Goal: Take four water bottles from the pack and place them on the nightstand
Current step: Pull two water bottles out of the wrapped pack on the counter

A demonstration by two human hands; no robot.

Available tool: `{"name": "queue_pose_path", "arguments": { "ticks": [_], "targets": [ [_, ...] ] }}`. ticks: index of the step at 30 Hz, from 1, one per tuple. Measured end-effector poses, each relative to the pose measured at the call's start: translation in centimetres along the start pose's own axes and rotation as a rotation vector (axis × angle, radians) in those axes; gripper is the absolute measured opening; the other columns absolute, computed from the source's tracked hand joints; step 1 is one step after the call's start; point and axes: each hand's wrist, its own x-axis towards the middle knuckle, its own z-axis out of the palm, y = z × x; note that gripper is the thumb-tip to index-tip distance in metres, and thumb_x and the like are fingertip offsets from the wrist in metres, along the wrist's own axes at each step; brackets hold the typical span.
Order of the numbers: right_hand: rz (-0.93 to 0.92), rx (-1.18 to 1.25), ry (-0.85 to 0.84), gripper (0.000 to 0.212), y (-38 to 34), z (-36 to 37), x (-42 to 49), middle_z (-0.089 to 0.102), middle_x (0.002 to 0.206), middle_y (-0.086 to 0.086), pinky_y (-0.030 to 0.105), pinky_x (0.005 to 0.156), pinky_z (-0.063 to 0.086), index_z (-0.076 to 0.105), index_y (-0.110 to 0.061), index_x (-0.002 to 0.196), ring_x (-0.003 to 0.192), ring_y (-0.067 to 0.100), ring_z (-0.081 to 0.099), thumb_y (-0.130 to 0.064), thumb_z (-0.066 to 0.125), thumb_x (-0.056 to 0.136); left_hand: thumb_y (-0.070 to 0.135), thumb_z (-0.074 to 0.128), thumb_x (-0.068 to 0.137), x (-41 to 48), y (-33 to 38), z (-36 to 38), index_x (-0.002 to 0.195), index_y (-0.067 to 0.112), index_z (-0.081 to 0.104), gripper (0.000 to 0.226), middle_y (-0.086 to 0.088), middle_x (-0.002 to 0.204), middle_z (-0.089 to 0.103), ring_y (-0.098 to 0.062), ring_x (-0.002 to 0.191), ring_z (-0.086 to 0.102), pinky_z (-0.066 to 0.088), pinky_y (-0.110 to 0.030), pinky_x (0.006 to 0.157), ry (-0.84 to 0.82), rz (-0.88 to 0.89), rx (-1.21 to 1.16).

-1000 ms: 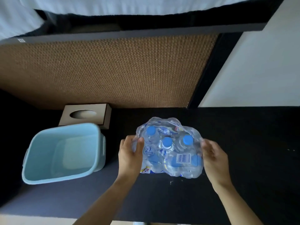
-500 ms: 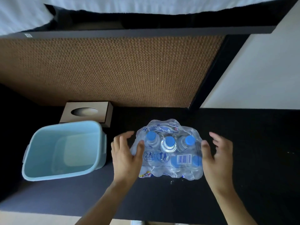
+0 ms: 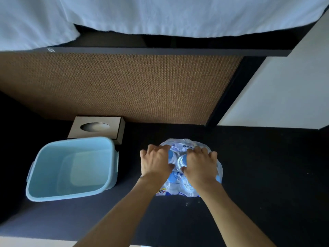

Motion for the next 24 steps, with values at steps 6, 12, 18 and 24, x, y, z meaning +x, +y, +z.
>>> {"name": "queue_pose_path", "arguments": {
  "ticks": [6,12,18,24],
  "targets": [
    [0.024,0.156,-0.012,0.025,0.7,-1.3,-0.3,0.073,0.092,-0.004,0.037,0.096,0.031,0.070,-0.024,0.093,0.106,0.019,0.059,-0.046,0.076,0.081,0.059,0.078,0.075,-0.8,-0.3,-1.3,0.125,0.039,0.067,0.055,0.008,0.101,0.076,-0.014,0.119,0.055,0.029,-0.035,0.097,0.031,0.020,-0.008],
    [0.093,0.761,0.184,0.038,5.8,-9.3,-2.9,0.071,0.078,-0.010,0.038,0.079,0.052,0.066,-0.024,0.081,0.078,0.008,0.068,-0.060,0.073,0.070,0.054,0.083,0.065,-2.8,1.4,-11.2,0.092,0.033,0.082,0.034,0.011,0.084,0.075,-0.013,0.095,0.067,0.038,-0.042,0.107,0.334,0.213,-0.422],
    [0.093,1.146,0.559,0.021,10.6,-22.6,-10.8,0.064,0.097,-0.016,0.021,0.081,0.055,0.068,-0.054,0.092,0.095,0.001,0.068,-0.044,0.081,0.079,0.042,0.076,0.088,-6.8,9.8,-27.5,0.095,0.040,0.071,0.009,0.014,0.095,0.066,-0.007,0.096,0.065,0.053,-0.033,0.089,0.230,0.527,-0.868],
    [0.276,1.226,1.018,0.028,14.8,-35.4,-27.2,0.061,0.091,-0.008,0.022,0.077,0.057,0.078,-0.044,0.093,0.088,0.012,0.070,-0.043,0.086,0.066,0.038,0.077,0.090,-17.4,19.7,-36.9,0.115,0.031,0.073,0.027,0.008,0.111,0.074,-0.007,0.105,0.071,0.056,-0.022,0.087,-0.144,0.869,-1.155]
  ]
}}
